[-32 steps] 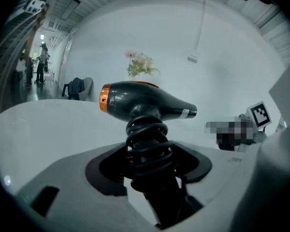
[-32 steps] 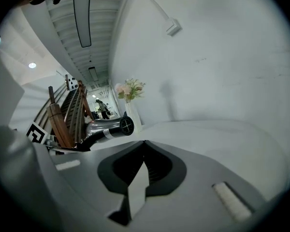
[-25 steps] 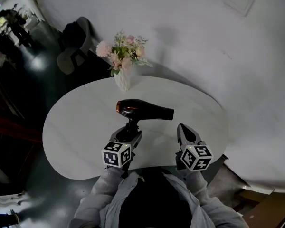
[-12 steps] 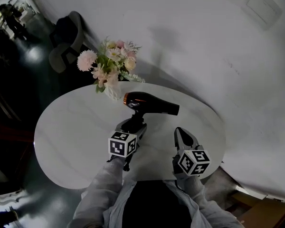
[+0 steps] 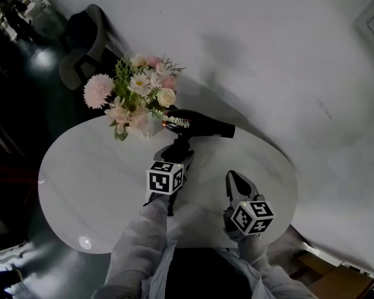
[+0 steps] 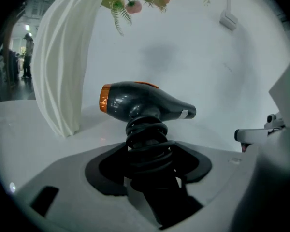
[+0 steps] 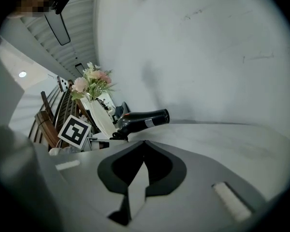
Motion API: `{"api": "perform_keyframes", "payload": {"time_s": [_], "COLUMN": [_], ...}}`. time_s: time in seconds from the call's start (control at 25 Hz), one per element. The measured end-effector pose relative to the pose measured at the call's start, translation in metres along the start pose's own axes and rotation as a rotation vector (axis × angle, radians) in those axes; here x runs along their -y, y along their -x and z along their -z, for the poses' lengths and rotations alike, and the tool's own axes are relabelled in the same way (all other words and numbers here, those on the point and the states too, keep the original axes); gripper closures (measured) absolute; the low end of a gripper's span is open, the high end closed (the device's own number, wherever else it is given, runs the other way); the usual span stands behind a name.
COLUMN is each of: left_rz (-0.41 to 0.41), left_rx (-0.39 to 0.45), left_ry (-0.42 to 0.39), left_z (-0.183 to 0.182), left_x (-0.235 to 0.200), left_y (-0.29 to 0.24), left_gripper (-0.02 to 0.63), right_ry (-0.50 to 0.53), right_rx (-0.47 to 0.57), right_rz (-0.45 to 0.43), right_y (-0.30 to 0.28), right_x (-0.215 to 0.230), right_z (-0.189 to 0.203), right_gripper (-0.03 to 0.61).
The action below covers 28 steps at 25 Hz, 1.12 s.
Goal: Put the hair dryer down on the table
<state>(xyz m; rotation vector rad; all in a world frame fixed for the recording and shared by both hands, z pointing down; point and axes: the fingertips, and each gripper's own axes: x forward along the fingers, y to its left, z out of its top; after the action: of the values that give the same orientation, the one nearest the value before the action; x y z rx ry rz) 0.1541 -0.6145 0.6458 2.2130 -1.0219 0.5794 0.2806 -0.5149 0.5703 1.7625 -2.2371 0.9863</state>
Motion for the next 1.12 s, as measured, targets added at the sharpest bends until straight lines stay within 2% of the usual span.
{"api": "perform_keyframes", "payload": {"time_s": [0.16, 0.4, 0.44, 0.56, 0.68, 0.88, 1.12], "left_rz": [-0.044, -0.067, -0.06, -0.034, -0.029, 0.038, 0.053], "left_rx": [-0.033, -0.04, -0.033, -0.016, -0.007, 0.037, 0.123], "left_ry": [-0.065, -0.107, -0.106, -0.088, -0.103, 0.001, 0.001], "left_z": [-0.001, 0.001, 0.0, -0.003, -0.007, -0.007, -0.011], "left_x": [-0.005, -0.004, -0.002, 0.001, 0.003, 0.007, 0.009], "left_y": [-0.01, -0.013, -0.013, -0.008, 0.009, 0.051, 0.119], "left_gripper": [0.339, 0.333, 0.323, 0.213, 0.181, 0.193, 0.312], "right_ry": [-0.014, -0.023, -0.024, -0.032, -0.027, -0.006, 0.019], "right_rx": [-0.021, -0.034, -0.036, -0.032, -0.015, 0.028, 0.085], "right_rz": [-0.009, -0.023, -0.025, -0.033, -0.034, -0.03, -0.03], "right_y": [-0.011, -0.022, -0.023, -0.022, -0.016, 0.008, 0.042], "right_x": [0.002, 0.002, 0.001, -0.002, -0.01, -0.03, -0.059], "right_z": [0.004, 0.007, 0.007, 0.007, 0.005, 0.001, -0.001], "right_gripper": [0.568, 0.568, 0.568, 0.568, 0.568, 0.568, 0.568]}}
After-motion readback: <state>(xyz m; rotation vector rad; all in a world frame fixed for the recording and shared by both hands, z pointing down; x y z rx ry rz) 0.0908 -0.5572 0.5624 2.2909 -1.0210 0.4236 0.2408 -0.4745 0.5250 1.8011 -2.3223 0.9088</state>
